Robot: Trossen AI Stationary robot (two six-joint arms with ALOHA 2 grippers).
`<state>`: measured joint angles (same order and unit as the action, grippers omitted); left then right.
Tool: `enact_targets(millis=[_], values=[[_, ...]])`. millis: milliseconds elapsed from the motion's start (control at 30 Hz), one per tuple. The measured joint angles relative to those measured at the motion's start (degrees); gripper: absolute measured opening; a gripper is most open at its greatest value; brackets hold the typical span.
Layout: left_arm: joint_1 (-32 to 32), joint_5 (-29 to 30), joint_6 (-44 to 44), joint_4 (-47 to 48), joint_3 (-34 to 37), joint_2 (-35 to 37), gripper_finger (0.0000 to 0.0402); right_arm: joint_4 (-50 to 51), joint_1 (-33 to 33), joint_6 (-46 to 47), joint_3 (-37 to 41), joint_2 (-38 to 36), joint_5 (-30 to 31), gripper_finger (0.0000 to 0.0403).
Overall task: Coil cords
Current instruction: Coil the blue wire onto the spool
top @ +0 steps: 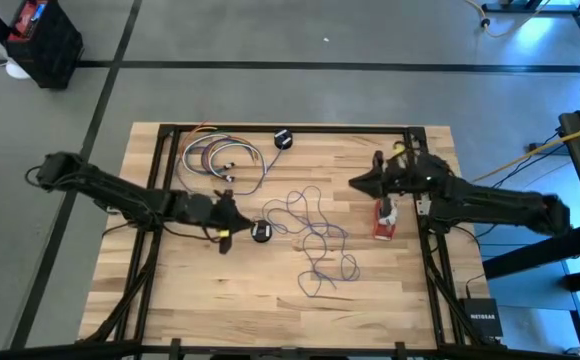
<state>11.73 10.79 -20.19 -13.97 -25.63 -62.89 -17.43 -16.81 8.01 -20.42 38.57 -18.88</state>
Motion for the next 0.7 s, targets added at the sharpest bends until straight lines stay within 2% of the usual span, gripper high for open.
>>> enact_targets(millis=[200, 333, 567, 700], values=[[6.76, 8.38, -8.58, 9.60, 0.00, -0.08, 0.0005, 0.05, 12.86, -4.75, -4.74, 11.46, 5.98, 0.0119], [9.24, 15.95, -10.94, 12.84, 0.00, -1.84, 0.0005, -0.03, 19.32, -10.04, -7.65, 19.45, 11.58, 0.0143], [7.90, 17.79, -8.80, 13.42, 0.00, -8.44, 0.0005, -2.07, 24.57, -19.10, -11.49, 33.22, 23.25, 0.0150], [7.21, 17.79, -8.41, 13.04, 0.00, -13.25, 0.0005, -2.54, 24.86, -24.18, -13.67, 40.11, 25.61, 0.0150]])
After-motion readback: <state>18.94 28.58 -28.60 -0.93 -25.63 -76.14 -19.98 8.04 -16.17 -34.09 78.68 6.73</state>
